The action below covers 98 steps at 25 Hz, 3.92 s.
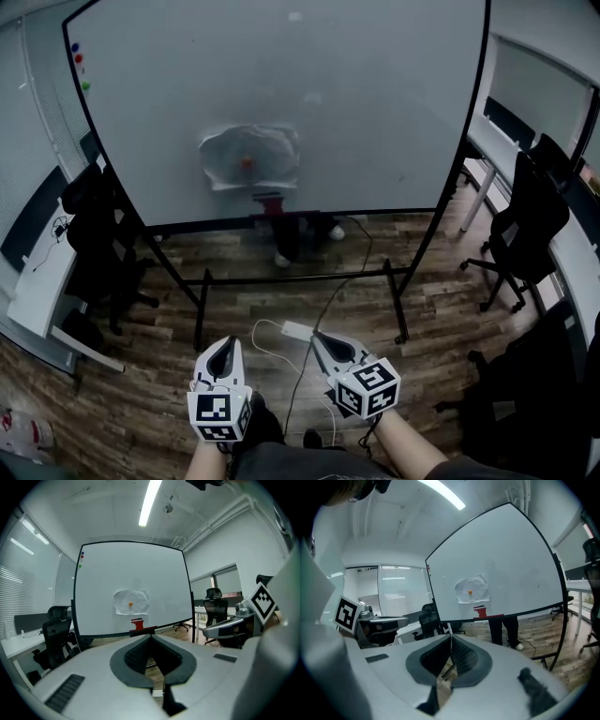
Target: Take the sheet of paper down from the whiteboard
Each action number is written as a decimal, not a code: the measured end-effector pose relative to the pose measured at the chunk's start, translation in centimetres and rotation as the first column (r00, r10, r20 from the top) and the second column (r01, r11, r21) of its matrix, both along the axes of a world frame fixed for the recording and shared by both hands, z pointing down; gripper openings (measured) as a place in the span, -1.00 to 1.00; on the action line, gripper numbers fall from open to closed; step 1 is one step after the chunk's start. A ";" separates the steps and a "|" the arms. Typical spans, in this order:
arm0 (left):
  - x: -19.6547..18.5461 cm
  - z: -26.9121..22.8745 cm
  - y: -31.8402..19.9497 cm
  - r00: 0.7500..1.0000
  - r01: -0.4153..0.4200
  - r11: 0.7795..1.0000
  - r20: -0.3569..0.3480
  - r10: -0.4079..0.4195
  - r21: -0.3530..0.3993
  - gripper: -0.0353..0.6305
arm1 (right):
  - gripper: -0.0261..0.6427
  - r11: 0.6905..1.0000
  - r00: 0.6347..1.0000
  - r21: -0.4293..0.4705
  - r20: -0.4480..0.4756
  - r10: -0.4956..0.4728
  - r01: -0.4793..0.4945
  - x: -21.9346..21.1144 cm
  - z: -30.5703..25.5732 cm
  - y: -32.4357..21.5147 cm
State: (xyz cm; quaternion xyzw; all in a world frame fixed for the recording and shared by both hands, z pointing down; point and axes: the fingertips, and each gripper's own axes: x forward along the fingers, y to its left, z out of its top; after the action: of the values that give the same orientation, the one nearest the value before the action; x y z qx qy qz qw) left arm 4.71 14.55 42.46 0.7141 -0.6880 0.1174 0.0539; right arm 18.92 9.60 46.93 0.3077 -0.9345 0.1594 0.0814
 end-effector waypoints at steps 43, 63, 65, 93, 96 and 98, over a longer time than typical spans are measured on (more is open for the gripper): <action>-20.5 -1.6 -31.3 0.988 -0.148 0.988 -0.043 0.149 0.044 -0.85 | -0.85 0.956 0.957 0.057 -0.011 0.290 -0.289 -19.0 -3.2 -30.1; -21.6 -1.0 -40.8 0.972 -0.234 0.972 0.027 0.233 0.024 -0.44 | -0.84 0.898 0.916 0.229 -0.049 0.397 -0.377 -22.5 -6.3 -37.7; -21.7 -1.0 -41.3 0.975 -0.223 0.975 0.015 0.223 0.019 -0.44 | -0.84 0.895 0.916 0.241 -0.048 0.398 -0.376 -22.9 -6.7 -38.4; -22.2 -1.3 -41.9 0.960 -0.276 0.961 -0.037 0.277 0.024 -0.85 | -0.55 0.825 0.874 0.368 -0.064 0.482 -0.428 -26.5 -9.7 -42.7; -22.3 -1.6 -41.9 0.962 -0.267 0.963 -0.041 0.269 0.036 -0.85 | -0.56 0.831 0.880 0.368 -0.068 0.471 -0.416 -26.4 -9.7 -42.7; -22.4 -1.9 -41.8 0.964 -0.262 0.964 -0.042 0.263 0.042 -0.85 | -0.59 0.836 0.885 0.366 -0.067 0.462 -0.409 -26.3 -9.7 -42.6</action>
State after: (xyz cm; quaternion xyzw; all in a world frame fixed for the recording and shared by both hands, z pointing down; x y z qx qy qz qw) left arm -17.68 -27.29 40.61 0.8024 -0.5879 0.0943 0.0414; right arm -7.43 -33.00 37.24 0.5331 -0.8438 -0.0146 0.0594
